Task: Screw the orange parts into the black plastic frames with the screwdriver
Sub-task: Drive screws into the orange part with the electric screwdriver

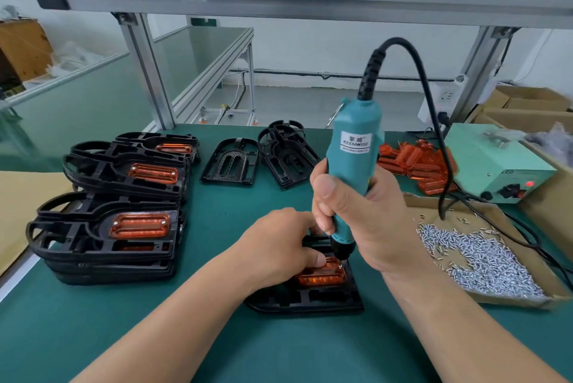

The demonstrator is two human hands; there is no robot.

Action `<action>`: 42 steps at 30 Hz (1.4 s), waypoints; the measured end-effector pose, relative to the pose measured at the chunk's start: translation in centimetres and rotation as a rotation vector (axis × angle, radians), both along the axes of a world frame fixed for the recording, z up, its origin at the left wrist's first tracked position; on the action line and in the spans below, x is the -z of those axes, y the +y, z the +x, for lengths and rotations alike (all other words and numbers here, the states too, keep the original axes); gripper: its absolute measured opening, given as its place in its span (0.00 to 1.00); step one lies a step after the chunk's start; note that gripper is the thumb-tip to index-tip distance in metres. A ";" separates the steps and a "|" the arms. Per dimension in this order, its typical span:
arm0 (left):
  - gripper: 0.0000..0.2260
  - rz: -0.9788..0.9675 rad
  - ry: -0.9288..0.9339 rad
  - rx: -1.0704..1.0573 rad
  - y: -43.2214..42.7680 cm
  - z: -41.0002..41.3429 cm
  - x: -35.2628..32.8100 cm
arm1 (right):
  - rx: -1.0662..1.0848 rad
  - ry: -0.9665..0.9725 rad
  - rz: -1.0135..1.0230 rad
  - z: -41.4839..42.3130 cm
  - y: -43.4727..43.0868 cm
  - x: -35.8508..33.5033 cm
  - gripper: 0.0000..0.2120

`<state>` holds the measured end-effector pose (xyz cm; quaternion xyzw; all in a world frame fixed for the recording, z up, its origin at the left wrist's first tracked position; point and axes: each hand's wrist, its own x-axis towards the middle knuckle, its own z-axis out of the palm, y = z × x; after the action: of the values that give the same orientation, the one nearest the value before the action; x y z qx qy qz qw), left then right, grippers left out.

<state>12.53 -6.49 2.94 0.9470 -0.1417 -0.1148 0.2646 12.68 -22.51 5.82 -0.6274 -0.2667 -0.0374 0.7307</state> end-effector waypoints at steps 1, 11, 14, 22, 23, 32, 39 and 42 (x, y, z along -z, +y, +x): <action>0.15 -0.002 0.001 -0.001 0.0 0.0 0.0 | 0.007 0.005 0.000 0.0 0.0 0.0 0.17; 0.18 0.021 0.008 -0.015 -0.1 0.2 0.2 | 0.018 0.040 0.011 0.5 -0.3 0.1 0.21; 0.19 0.009 0.020 -0.018 -0.1 0.3 0.3 | 0.005 0.052 -0.008 0.6 -0.2 0.1 0.22; 0.17 0.025 0.004 -0.011 -0.1 0.3 0.3 | -0.063 0.015 0.064 0.2 -0.7 0.0 0.19; 0.16 0.029 -0.002 -0.008 -0.1 0.3 0.3 | -0.065 0.011 0.089 0.1 -0.8 -0.2 0.20; 0.12 -0.005 -0.046 0.032 -0.1 -0.5 -0.6 | 0.144 -0.025 0.398 1.1 -5.1 -1.6 0.19; 0.14 0.076 -0.123 0.136 -1.4 -1.9 -0.6 | 0.360 0.182 0.788 3.3 -11.0 0.1 0.17; 0.18 0.115 -0.200 0.128 -1.8 -2.0 -0.9 | 0.439 0.191 0.919 3.9 -13.4 0.5 0.17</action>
<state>10.53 -8.27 3.81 0.9563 -0.2205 -0.0445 0.1866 16.59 -35.96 5.34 -0.2834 -0.0169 -0.2455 0.9269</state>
